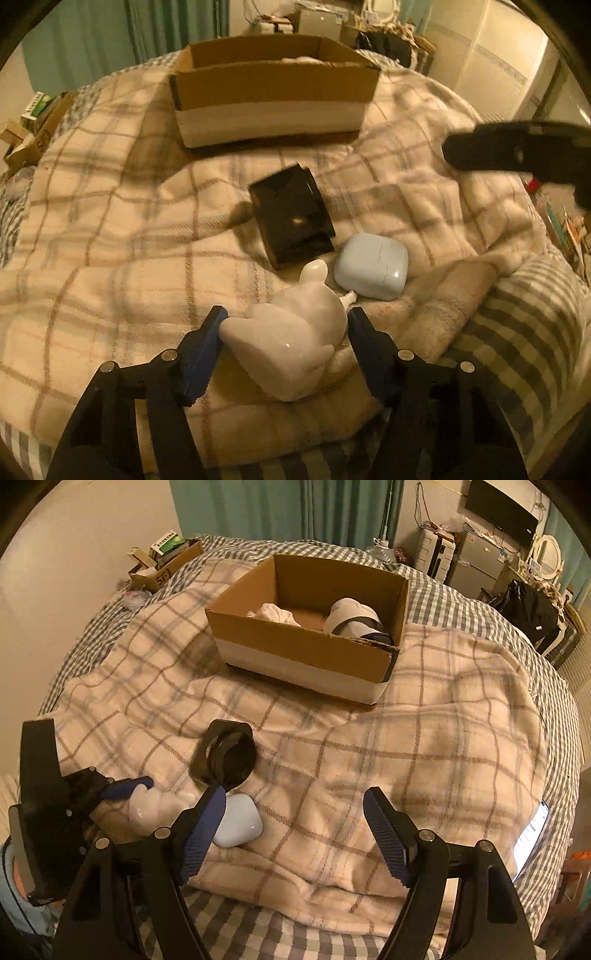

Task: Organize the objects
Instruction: 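Grasp the white figurine with the left gripper while the right gripper grasps the blue earbud case, then place the figurine and earbud case into the box and open both grippers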

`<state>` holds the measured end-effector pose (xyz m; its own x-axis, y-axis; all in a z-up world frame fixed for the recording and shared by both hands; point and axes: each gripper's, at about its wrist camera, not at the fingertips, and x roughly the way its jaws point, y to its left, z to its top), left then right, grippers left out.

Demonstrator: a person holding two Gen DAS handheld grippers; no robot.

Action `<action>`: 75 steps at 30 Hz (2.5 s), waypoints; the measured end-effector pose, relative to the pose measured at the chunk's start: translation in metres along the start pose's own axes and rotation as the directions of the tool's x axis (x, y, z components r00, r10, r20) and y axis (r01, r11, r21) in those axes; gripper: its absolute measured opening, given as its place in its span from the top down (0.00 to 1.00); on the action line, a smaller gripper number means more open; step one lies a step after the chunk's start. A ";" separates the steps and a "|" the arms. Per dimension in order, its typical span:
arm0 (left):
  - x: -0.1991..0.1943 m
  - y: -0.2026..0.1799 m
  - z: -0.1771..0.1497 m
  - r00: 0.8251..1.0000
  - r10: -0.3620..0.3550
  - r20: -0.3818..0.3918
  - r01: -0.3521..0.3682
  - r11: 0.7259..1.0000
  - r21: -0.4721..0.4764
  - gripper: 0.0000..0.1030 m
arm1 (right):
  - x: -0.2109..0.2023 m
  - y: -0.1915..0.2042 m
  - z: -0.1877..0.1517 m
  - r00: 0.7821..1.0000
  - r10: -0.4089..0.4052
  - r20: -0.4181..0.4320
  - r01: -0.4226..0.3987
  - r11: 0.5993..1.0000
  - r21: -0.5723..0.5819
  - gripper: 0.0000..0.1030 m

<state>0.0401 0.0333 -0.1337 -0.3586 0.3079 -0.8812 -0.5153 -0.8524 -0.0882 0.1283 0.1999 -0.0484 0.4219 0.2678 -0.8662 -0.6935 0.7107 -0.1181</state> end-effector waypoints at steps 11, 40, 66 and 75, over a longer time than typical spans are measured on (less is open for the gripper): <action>-0.040 0.046 0.030 0.987 0.069 0.144 -0.050 0.989 -0.137 0.34 | 0.031 0.028 -0.007 0.995 0.071 -0.070 -0.076 0.994 -0.080 0.26; -0.058 0.067 0.046 0.981 0.032 0.190 0.001 0.985 -0.170 0.34 | 0.015 0.049 -0.001 0.998 0.029 -0.059 -0.039 0.984 -0.174 0.52; 0.011 0.053 0.200 0.971 0.010 0.239 -0.006 1.000 -0.018 0.34 | -0.016 -0.043 0.142 0.948 -0.081 0.306 0.120 0.986 -0.112 0.52; 0.045 0.062 0.212 0.976 0.012 0.217 -0.006 1.000 -0.025 0.34 | 0.043 -0.045 0.156 0.961 -0.022 0.277 0.058 0.991 -0.124 0.52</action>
<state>-0.1735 0.0838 -0.0802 -0.5249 0.3823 -0.7605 -0.4933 -0.8648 -0.0943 0.2688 0.2811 -0.0047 0.5820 0.4222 -0.6950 -0.7350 0.6388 -0.2274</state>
